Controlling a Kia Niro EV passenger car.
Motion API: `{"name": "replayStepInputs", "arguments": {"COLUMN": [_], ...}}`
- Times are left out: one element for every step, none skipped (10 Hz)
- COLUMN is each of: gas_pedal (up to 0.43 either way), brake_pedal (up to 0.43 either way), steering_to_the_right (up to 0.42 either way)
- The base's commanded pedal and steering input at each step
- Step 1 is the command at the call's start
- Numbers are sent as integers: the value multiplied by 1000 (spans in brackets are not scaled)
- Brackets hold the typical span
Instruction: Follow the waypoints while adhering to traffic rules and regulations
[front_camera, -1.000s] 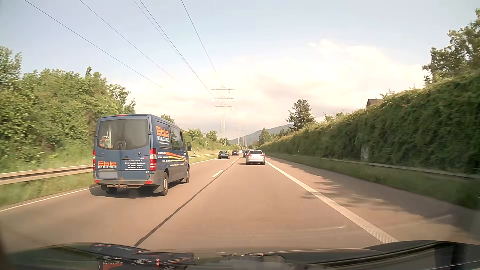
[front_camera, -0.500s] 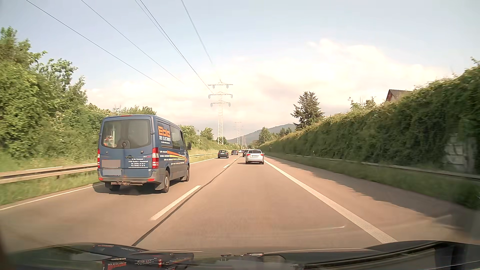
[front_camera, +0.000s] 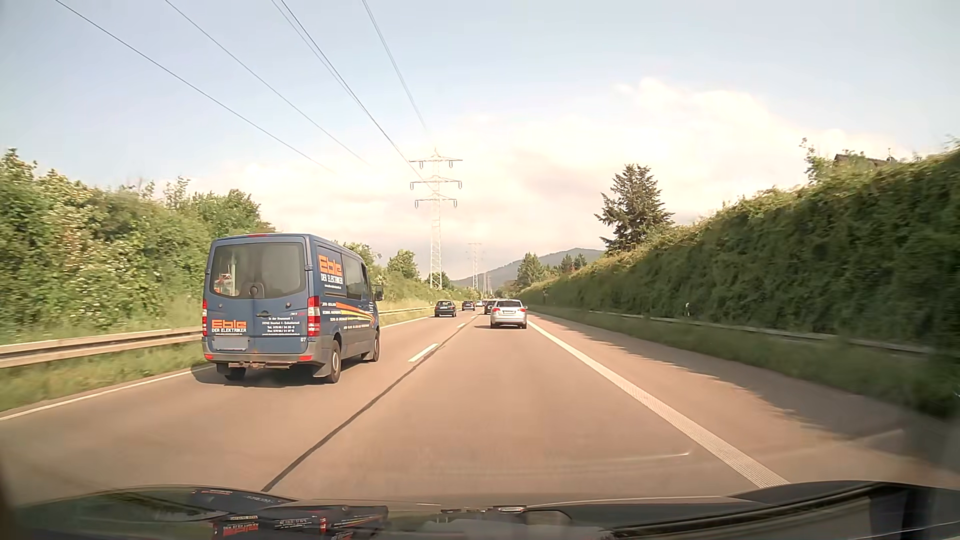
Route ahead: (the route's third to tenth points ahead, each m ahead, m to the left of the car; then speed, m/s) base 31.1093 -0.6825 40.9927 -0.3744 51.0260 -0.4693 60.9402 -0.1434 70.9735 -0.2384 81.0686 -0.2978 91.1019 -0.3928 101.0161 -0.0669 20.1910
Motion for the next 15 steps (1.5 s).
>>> {"name": "replayStepInputs", "arguments": {"gas_pedal": [177,177,177,177,177,177,177,177,177,177,177,177,177,177,177], "brake_pedal": [0,0,0,0,0,0,0,0,0,0,0,0,0,0,0], "steering_to_the_right": [1,1,1,1,1,0,0,0,0,0,0,-1,-1,-1,-1]}}
